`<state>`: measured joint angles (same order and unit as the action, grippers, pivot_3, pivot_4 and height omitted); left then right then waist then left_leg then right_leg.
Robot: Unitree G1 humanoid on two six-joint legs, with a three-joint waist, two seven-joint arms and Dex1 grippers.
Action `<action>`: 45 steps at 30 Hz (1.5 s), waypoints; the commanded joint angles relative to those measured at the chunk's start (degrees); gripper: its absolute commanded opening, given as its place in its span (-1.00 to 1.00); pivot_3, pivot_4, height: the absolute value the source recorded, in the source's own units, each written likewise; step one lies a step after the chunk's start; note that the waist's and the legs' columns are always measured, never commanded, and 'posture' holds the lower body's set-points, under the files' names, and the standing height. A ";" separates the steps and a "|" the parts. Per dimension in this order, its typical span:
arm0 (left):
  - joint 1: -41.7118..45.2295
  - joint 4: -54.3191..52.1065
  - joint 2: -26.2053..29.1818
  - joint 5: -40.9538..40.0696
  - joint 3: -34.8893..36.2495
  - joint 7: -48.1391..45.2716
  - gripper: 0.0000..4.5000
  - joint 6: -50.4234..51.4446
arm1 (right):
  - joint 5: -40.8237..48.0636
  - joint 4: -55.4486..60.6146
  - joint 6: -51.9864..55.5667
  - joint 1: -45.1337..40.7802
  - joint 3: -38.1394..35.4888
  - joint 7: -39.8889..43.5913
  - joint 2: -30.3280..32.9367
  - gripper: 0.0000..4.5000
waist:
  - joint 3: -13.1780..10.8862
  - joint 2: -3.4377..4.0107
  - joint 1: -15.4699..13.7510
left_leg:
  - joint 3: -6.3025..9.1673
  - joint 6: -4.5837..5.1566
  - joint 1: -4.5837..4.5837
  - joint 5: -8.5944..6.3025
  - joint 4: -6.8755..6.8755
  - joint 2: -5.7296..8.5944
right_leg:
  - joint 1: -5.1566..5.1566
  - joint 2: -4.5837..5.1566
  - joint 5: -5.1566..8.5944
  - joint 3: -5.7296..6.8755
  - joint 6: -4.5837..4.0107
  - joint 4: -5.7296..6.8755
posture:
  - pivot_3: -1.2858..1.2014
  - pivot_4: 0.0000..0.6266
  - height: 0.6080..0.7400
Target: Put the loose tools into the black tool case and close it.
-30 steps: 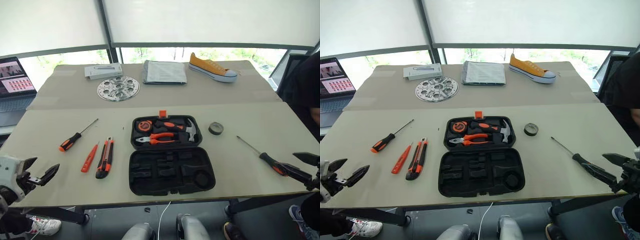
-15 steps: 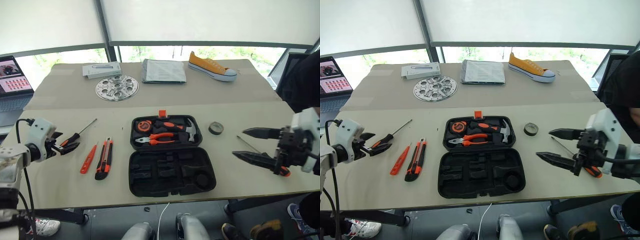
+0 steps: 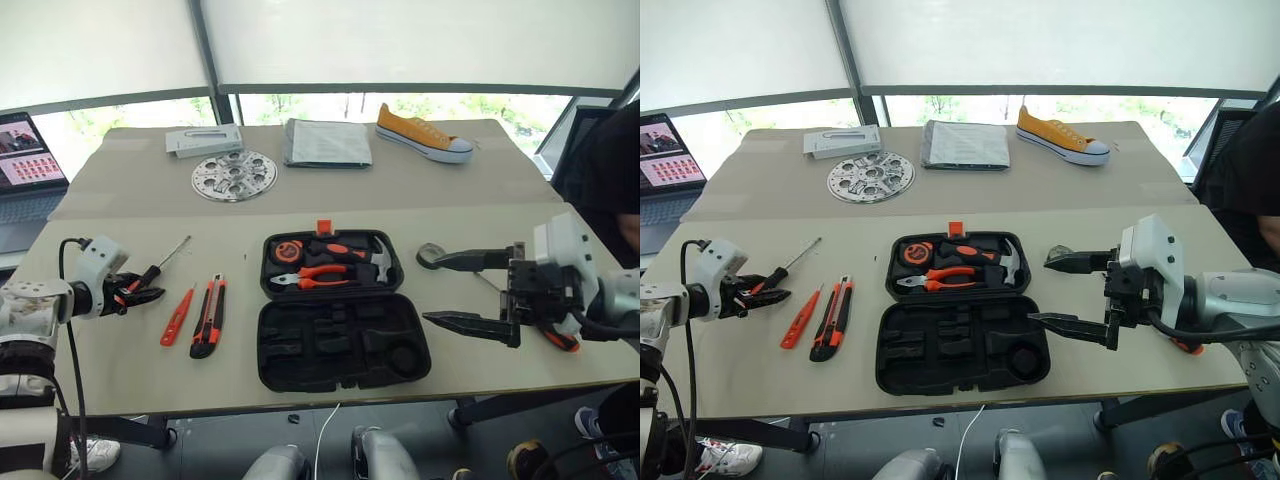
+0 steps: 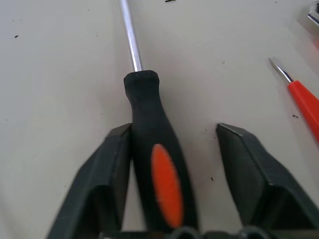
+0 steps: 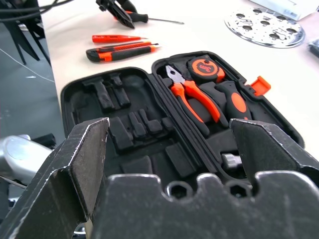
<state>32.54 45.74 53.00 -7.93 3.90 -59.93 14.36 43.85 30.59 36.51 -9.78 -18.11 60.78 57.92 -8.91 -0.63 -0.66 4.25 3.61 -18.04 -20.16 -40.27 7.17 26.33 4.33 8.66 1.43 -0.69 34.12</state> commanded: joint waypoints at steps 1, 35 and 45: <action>0.19 0.25 0.51 0.50 0.46 -1.05 -0.51 -1.73 | -0.93 0.11 -2.30 1.20 -1.49 0.77 -0.02 1.00 | 0.00 0.00 0.02 | 0.00 0.01 0.00 0.01 -0.01 -0.01 | 0.00 -0.01 0.00 0.00 0.00 0.00 | 0.03 -0.52 1.00; 6.62 -48.12 -16.81 1.12 -26.58 -11.07 -0.61 17.96 | -2.85 6.64 -2.81 12.37 -2.60 -4.94 -2.29 1.00 | -0.03 -0.01 -0.64 | 0.11 0.57 -0.32 0.15 -0.55 0.00 | -0.02 0.00 -0.11 0.02 0.04 -0.04 | 0.03 -0.52 1.00; 8.40 -46.70 -17.08 3.19 -28.31 -10.58 -0.61 17.76 | -2.48 7.81 -2.24 12.96 -2.68 -6.93 -3.32 1.00 | -0.03 -0.01 -0.70 | 0.11 0.58 -0.33 0.15 -0.55 0.00 | 0.00 -0.01 -0.11 0.03 0.03 -0.04 | 0.03 -0.52 1.00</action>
<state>39.16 -0.98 36.20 -5.55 -24.35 -70.94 32.51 39.73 36.66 34.14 3.42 -18.87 54.46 54.85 -8.94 -0.64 -1.36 4.36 4.19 -18.36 -20.00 -40.82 7.17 26.32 4.33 8.55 1.46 -0.66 34.08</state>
